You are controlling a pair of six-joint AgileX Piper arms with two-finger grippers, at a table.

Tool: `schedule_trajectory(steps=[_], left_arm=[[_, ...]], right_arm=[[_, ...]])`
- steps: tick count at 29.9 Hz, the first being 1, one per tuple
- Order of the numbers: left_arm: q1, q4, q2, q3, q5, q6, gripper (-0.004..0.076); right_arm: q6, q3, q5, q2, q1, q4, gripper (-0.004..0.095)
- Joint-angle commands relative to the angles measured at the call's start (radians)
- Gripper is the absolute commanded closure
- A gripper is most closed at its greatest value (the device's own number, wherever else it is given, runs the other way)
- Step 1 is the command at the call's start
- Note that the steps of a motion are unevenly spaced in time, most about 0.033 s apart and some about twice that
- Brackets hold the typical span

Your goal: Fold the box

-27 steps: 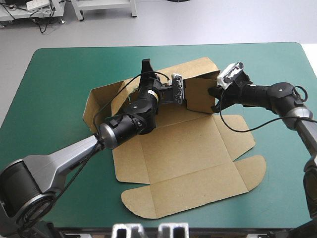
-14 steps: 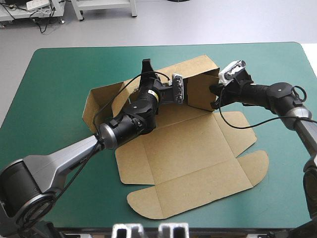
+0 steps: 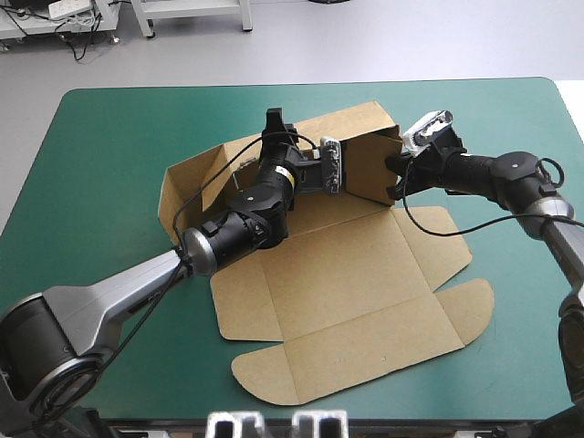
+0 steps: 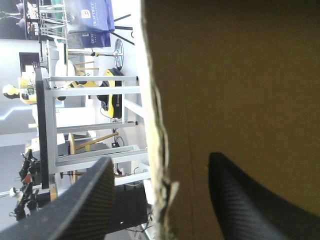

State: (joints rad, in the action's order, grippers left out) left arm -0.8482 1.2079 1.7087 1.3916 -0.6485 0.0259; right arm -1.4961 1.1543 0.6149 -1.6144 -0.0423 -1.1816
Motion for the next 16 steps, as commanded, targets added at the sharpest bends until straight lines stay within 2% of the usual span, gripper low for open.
schedule_trajectory(steps=[1, 3, 7, 13, 16], left_arm=[[-0.013, 0.029, -0.052, 0.027, 0.038, 0.134, 0.0244], [-0.031, 0.036, -0.052, 0.027, 0.036, 0.230, 0.0254], [-0.090, 0.057, -0.068, 0.027, -0.006, 0.281, 0.0291], [-0.154, 0.127, -0.138, 0.027, -0.056, 0.361, 0.0458], [-0.129, 0.259, -0.183, 0.027, -0.083, 0.469, 0.0566]], right_arm=[[0.020, 0.030, 0.012, 0.043, -0.002, -0.054, 0.0924], [0.056, 0.030, 0.001, 0.043, -0.002, -0.028, 0.0925], [0.167, 0.030, -0.034, 0.043, -0.002, 0.074, 0.0925], [0.316, 0.034, -0.034, 0.050, -0.002, 0.178, 0.0924], [0.371, 0.049, -0.016, 0.068, -0.002, 0.211, 0.0921]])
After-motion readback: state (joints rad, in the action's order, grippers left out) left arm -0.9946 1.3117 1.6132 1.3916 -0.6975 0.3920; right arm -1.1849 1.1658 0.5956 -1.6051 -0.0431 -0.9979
